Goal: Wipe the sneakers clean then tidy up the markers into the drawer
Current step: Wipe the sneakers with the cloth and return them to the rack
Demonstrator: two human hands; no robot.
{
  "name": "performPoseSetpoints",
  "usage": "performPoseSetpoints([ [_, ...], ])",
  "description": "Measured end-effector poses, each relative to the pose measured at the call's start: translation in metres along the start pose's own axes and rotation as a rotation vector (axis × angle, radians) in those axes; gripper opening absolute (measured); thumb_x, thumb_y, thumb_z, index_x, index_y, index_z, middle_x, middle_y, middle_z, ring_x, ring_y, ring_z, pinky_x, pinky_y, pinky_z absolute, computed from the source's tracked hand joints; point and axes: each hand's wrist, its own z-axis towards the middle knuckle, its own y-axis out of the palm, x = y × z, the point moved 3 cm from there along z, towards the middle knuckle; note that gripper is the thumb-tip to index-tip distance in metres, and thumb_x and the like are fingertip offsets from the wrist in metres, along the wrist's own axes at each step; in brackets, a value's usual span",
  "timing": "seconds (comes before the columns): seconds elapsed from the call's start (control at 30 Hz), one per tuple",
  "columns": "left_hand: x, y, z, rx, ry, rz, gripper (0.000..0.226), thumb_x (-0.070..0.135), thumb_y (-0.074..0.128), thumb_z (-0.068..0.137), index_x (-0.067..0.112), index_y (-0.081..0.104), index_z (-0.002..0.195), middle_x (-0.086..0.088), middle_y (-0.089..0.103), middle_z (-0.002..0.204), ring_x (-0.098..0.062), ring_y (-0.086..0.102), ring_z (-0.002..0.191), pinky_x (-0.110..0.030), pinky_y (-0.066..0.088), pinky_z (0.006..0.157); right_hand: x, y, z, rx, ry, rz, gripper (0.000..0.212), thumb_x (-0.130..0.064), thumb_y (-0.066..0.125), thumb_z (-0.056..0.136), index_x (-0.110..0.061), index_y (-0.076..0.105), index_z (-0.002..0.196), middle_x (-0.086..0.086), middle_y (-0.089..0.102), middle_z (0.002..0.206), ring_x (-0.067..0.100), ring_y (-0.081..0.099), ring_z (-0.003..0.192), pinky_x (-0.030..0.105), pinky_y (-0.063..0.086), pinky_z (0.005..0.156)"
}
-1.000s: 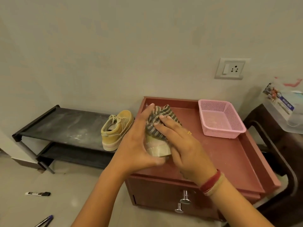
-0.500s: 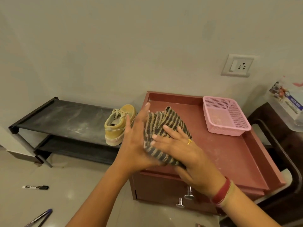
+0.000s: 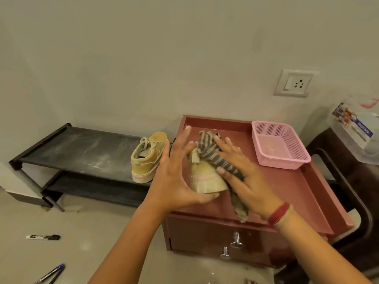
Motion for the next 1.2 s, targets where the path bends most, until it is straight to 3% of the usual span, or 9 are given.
performPoseSetpoints([
  [0.1, -0.006, 0.000, -0.004, -0.038, -0.003, -0.025, 0.126, 0.034, 0.089, 0.054, 0.040, 0.004, 0.147, 0.002, 0.034, 0.149, -0.017, 0.041, 0.134, -0.064, 0.028, 0.106, -0.003, 0.016, -0.010, -0.129, -0.163, -0.144, 0.039, -0.046, 0.042, 0.094, -0.033, 0.053, 0.129, -0.013, 0.025, 0.154, 0.015, 0.011, 0.145, 0.047, 0.015, 0.117],
  [0.27, -0.001, -0.002, -0.005, -0.028, -0.010, -0.023, 0.128, 0.037, 0.089, 0.051, 0.043, 0.004, 0.146, 0.026, 0.021, 0.150, -0.005, 0.036, 0.135, -0.063, 0.025, 0.108, 0.001, 0.003, 0.004, -0.016, -0.008, -0.048, 0.038, -0.052, 0.042, 0.093, -0.036, 0.055, 0.124, -0.012, 0.017, 0.156, 0.014, 0.007, 0.146, 0.055, 0.015, 0.115],
  [0.37, -0.006, -0.002, -0.008, -0.052, -0.018, -0.051, 0.127, 0.032, 0.089, 0.053, 0.039, 0.004, 0.148, 0.020, 0.030, 0.148, -0.012, 0.036, 0.137, -0.063, 0.024, 0.108, -0.005, 0.018, -0.007, -0.139, -0.172, -0.161, 0.038, -0.048, 0.042, 0.093, -0.030, 0.060, 0.122, -0.010, 0.018, 0.156, 0.015, 0.005, 0.146, 0.046, 0.012, 0.118],
  [0.53, -0.004, -0.006, -0.007, 0.000, -0.045, 0.012, 0.129, 0.035, 0.092, 0.048, 0.044, 0.007, 0.145, 0.016, 0.035, 0.146, -0.005, 0.040, 0.132, -0.055, 0.032, 0.108, 0.013, 0.005, 0.004, 0.025, 0.095, 0.122, 0.042, -0.059, 0.042, 0.089, -0.046, 0.046, 0.130, -0.021, 0.016, 0.154, 0.007, 0.005, 0.145, 0.047, 0.011, 0.119],
  [0.67, -0.007, -0.006, -0.012, -0.041, -0.015, 0.009, 0.123, 0.035, 0.089, 0.053, 0.040, 0.010, 0.146, 0.024, 0.032, 0.145, -0.010, 0.040, 0.134, -0.061, 0.029, 0.107, 0.002, 0.028, -0.011, -0.132, -0.095, 0.082, 0.040, -0.050, 0.044, 0.092, -0.045, 0.045, 0.132, -0.017, 0.014, 0.156, 0.010, 0.003, 0.146, 0.037, 0.008, 0.119],
  [0.87, -0.003, -0.010, -0.009, -0.018, 0.010, 0.085, 0.123, 0.047, 0.086, 0.050, 0.032, 0.011, 0.146, 0.043, 0.027, 0.136, -0.004, 0.041, 0.131, -0.059, 0.030, 0.107, 0.022, 0.011, 0.002, -0.016, 0.205, 0.253, 0.039, -0.048, 0.050, 0.090, -0.048, 0.045, 0.129, -0.022, 0.019, 0.153, 0.000, 0.014, 0.142, 0.034, 0.016, 0.118],
  [1.0, -0.007, -0.007, -0.010, -0.052, 0.018, 0.092, 0.111, 0.044, 0.085, 0.055, 0.014, 0.027, 0.146, 0.019, 0.041, 0.140, -0.005, 0.043, 0.130, -0.038, 0.042, 0.104, 0.005, 0.028, -0.007, -0.107, -0.011, 0.226, 0.045, -0.048, 0.045, 0.091, -0.040, 0.041, 0.135, -0.016, 0.025, 0.153, 0.009, 0.013, 0.144, 0.029, 0.014, 0.117],
  [1.13, -0.006, -0.004, -0.008, -0.088, 0.047, 0.184, 0.098, 0.043, 0.086, 0.056, 0.011, 0.041, 0.137, 0.001, 0.049, 0.133, -0.009, 0.045, 0.126, -0.029, 0.043, 0.102, 0.023, 0.019, 0.002, 0.038, 0.195, 0.382, 0.058, -0.060, 0.050, 0.085, -0.030, 0.047, 0.135, -0.004, 0.045, 0.144, 0.016, 0.034, 0.138, 0.048, 0.026, 0.114],
  [1.2, -0.004, -0.004, -0.008, -0.094, 0.077, 0.239, 0.097, 0.044, 0.085, 0.056, 0.009, 0.042, 0.135, -0.002, 0.044, 0.131, -0.007, 0.042, 0.123, -0.016, 0.038, 0.101, 0.019, 0.020, 0.000, 0.074, 0.175, 0.373, 0.049, -0.059, 0.049, 0.086, -0.039, 0.050, 0.130, -0.006, 0.047, 0.142, 0.014, 0.037, 0.136, 0.040, 0.028, 0.114],
])
